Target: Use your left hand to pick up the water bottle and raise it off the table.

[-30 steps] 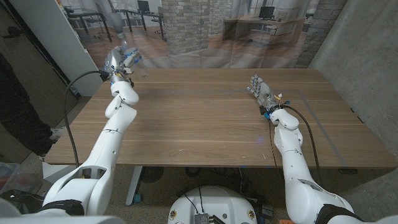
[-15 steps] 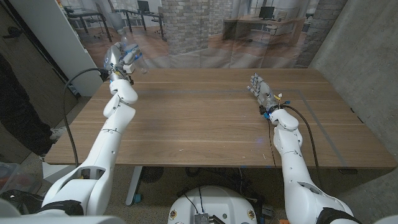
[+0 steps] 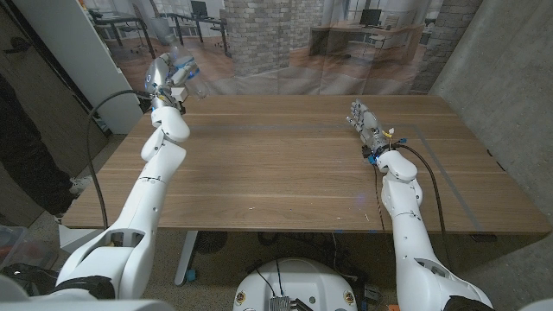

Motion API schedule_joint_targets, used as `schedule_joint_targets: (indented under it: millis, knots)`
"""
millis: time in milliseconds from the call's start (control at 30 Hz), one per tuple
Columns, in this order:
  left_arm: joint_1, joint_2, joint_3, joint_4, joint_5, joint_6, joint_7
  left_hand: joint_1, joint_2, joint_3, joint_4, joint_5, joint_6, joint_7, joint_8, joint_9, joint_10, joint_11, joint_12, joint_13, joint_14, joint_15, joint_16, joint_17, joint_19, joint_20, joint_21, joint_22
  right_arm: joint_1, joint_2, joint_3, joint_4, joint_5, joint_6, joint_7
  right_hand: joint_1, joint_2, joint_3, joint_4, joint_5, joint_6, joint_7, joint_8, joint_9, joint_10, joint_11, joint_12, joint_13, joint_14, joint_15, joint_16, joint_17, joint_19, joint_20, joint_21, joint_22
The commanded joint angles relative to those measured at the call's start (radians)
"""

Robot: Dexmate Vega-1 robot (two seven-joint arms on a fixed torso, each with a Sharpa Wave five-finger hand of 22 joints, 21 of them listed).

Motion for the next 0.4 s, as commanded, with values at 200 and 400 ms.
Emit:
schedule_joint_targets:
  millis: [200, 400]
  knots:
    - [-0.025, 0.013, 0.013, 0.056, -0.013, -0.066, -0.023, -0.011, 0.021, 0.032, 0.024, 0.005, 0.042, -0.003, 0.005, 0.001, 0.016, -0.008, -0.003, 0.004, 0.016, -0.05, -0.001, 0.006, -0.004, 0.0, 0.009, 0.002, -0.086, 0.026, -0.02, -0.12, -0.031, -0.03, -0.044, -0.005, -0.002, 0.005, -0.006, 0.008, 0.01, -0.003, 0.007, 0.004, 0.009, 0.004, 0.002, 0.003, -0.002, 0.007, 0.006, 0.002, 0.008, 0.004, 0.005, 0.003]
    - [-0.009, 0.013, 0.012, 0.044, -0.009, -0.052, -0.032, -0.01, 0.02, 0.033, 0.023, 0.005, 0.04, -0.004, 0.003, 0.001, 0.016, -0.011, -0.005, 0.005, 0.016, -0.052, -0.003, 0.006, -0.007, -0.002, 0.011, 0.002, -0.115, 0.036, -0.018, -0.153, -0.022, -0.029, -0.049, -0.006, -0.003, 0.005, -0.006, 0.008, 0.01, -0.004, 0.007, 0.004, 0.009, 0.003, 0.002, 0.003, -0.002, 0.008, 0.005, 0.002, 0.008, 0.004, 0.005, 0.003]
